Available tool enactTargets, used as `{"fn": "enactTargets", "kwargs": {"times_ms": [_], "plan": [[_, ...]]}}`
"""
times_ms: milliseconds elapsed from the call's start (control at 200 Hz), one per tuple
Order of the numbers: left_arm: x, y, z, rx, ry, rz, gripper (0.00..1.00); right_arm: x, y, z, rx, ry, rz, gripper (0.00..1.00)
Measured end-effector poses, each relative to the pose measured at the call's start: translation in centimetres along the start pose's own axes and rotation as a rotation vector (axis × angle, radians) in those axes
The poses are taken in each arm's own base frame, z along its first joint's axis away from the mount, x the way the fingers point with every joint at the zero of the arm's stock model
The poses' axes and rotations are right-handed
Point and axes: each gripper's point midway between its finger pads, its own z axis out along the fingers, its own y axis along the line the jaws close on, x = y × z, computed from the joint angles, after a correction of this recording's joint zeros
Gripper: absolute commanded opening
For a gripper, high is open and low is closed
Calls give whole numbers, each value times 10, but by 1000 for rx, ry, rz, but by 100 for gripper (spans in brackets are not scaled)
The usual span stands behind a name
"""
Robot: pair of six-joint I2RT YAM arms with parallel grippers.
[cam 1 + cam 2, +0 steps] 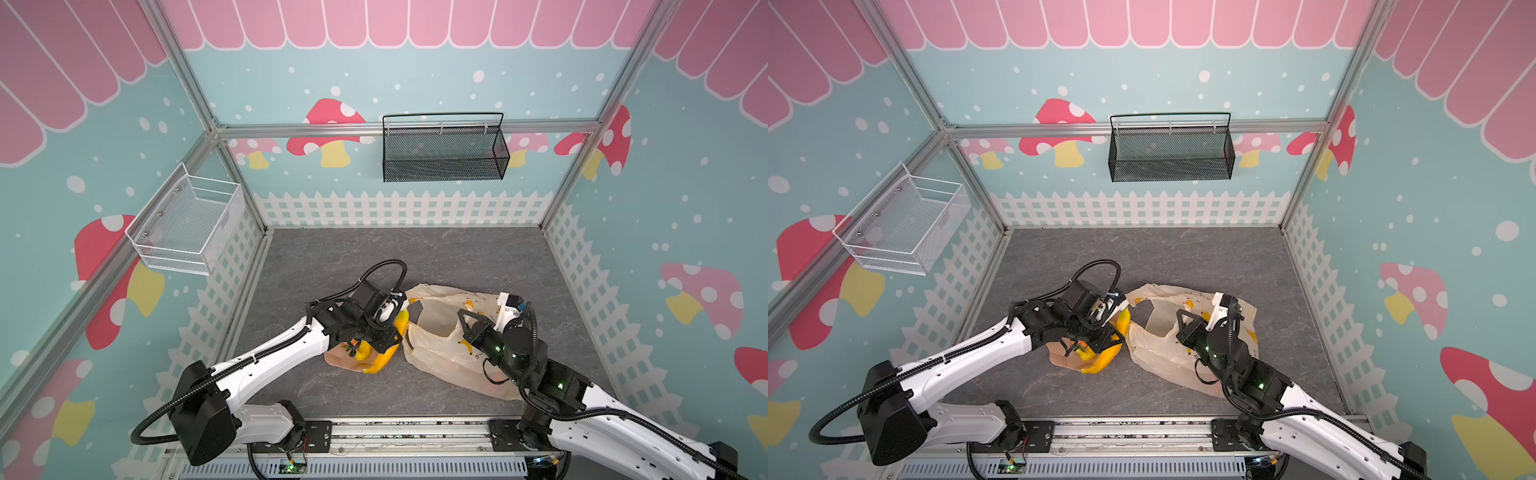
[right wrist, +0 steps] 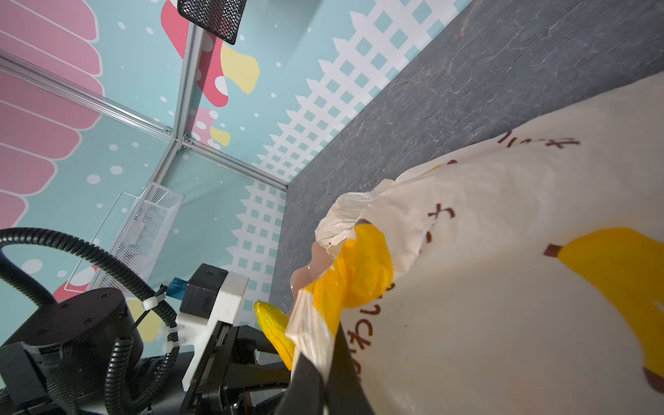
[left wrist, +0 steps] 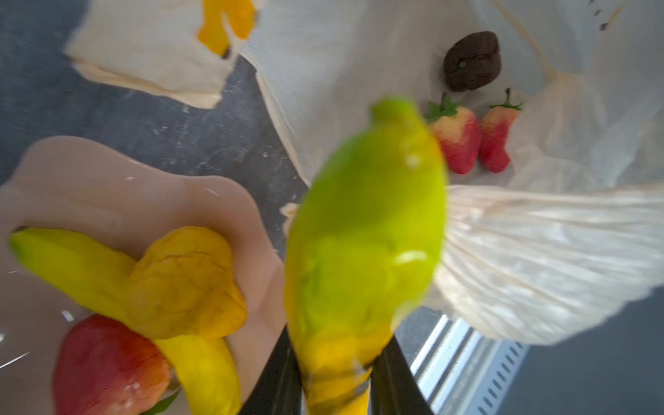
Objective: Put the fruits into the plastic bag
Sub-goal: 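Lift the banana with the left gripper and carry it toward the bag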
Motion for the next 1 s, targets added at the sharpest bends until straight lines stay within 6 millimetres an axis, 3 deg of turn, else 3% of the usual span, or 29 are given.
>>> {"fn": "enactTargets", "kwargs": {"times_ms": [250, 500, 750, 1000], "plan": [[-12, 46, -14, -249, -61, 94, 22, -2, 4, -1, -9, -5, 1, 0], [-27, 52, -1, -276, -83, 216, 22, -2, 4, -1, -9, -5, 0, 0], [-28, 44, 16, -229, -76, 283, 22, -2, 4, -2, -12, -3, 1, 0], [-7, 3, 23, -119, -55, 368, 22, -4, 6, -4, -20, -7, 5, 0]]}}
